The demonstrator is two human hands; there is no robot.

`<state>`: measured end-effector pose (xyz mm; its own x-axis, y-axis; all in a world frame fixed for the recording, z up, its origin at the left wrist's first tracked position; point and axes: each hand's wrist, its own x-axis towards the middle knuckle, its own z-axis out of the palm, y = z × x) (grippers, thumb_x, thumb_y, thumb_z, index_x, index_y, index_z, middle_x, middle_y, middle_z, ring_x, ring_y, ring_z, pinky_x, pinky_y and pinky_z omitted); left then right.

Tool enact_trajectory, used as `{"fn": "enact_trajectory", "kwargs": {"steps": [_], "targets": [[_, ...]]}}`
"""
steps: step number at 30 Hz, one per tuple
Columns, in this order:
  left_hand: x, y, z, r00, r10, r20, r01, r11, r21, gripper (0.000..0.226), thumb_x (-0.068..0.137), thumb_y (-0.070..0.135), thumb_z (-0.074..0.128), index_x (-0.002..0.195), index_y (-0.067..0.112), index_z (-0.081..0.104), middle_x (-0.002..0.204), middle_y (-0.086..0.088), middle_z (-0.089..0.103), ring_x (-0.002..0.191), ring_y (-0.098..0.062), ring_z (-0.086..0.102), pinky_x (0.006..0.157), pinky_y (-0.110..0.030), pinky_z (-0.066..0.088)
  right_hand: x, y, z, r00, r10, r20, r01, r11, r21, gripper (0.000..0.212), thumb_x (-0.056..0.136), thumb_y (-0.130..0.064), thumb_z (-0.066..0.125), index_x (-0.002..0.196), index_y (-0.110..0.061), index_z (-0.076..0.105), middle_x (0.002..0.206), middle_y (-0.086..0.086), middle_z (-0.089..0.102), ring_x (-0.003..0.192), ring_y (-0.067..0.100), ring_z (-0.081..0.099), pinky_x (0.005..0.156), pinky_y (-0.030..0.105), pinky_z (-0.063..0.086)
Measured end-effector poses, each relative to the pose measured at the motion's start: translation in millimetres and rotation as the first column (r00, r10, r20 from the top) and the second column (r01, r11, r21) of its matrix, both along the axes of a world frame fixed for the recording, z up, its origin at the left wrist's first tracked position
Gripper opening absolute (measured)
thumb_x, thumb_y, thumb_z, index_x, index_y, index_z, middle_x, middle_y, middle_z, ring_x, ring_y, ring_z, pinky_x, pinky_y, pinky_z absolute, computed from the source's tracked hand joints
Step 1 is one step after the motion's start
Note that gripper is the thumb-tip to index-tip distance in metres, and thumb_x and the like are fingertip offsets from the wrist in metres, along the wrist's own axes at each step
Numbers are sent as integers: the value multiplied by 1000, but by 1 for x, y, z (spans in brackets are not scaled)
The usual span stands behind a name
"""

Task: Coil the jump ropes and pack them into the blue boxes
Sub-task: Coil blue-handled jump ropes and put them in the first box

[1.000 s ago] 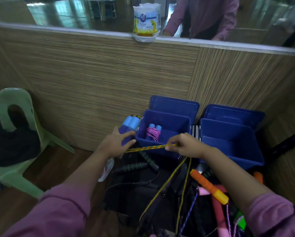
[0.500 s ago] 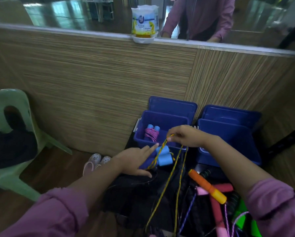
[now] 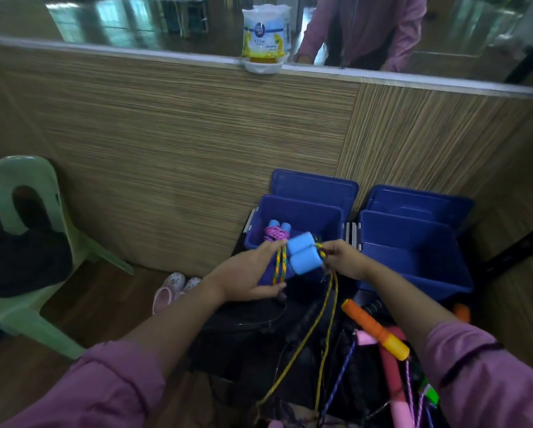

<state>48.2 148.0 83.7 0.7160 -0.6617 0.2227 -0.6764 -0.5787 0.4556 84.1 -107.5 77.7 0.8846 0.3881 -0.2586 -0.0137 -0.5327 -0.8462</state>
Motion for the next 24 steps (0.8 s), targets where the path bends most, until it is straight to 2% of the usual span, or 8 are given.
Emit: {"fn": "enact_trajectory", "kwargs": {"steps": [1,3,6,9,12,17,20,24], "targets": [[1,1,2,999,52,-1,-52,999,-12,83,83,47,62,147,10,24,132,-13,51,108,-28,59,90,-29,41,-8,5,-2,999,-31,-35,32,999,36,34,96,-8,51,68,-19,67,52,4,52,48,6,50,58,34,51],[3,3,2,988,157,10,-157,988,-8,83,83,56,51,146,8,25,135,-12,49,109,-29,59,89,-34,46,-23,20,-8,991,-68,-114,81,989,122,25,98,-21,50,87,-25,71,54,0,41,43,8,43,50,28,51],[5,0,-2,936,351,36,-353,935,43,85,80,63,36,146,10,27,134,-10,48,103,-32,61,81,-39,49,-38,44,-18,981,-109,-159,128,985,118,22,100,-25,45,107,-18,64,55,3,37,37,6,37,42,25,48],[6,-3,-3,843,537,14,-537,841,72,88,75,65,29,145,13,27,134,-8,46,103,-34,60,78,-40,46,-52,68,-21,984,-69,-163,86,991,100,22,102,-23,42,87,-25,58,54,5,38,33,6,36,41,26,50],[7,-5,-3,769,639,-14,-635,766,103,78,78,59,37,141,13,29,130,-8,46,101,-36,60,77,-40,45,-64,81,-17,993,-47,-104,51,998,33,34,102,-22,41,68,-21,48,53,5,44,32,7,42,42,24,48],[9,-2,-4,687,726,-9,-718,682,138,63,92,49,49,138,9,31,129,-11,46,101,-36,61,76,-42,45,-74,85,-14,997,68,-27,-71,984,-161,31,100,-27,42,72,-15,43,64,9,56,48,18,58,56,30,50],[10,3,-6,673,739,0,-727,663,179,60,96,44,43,140,6,28,132,-14,44,101,-38,60,78,-43,45,-78,84,-14,994,55,92,-30,968,-251,17,98,-27,46,92,-12,40,80,11,57,62,23,57,58,32,45],[12,4,-3,632,775,-12,-755,620,215,58,98,36,38,144,3,23,136,-18,40,102,-39,59,81,-44,44,-85,82,-17,969,87,231,-15,955,-298,16,96,-24,48,97,-8,44,89,20,66,81,37,61,70,40,48]]}}
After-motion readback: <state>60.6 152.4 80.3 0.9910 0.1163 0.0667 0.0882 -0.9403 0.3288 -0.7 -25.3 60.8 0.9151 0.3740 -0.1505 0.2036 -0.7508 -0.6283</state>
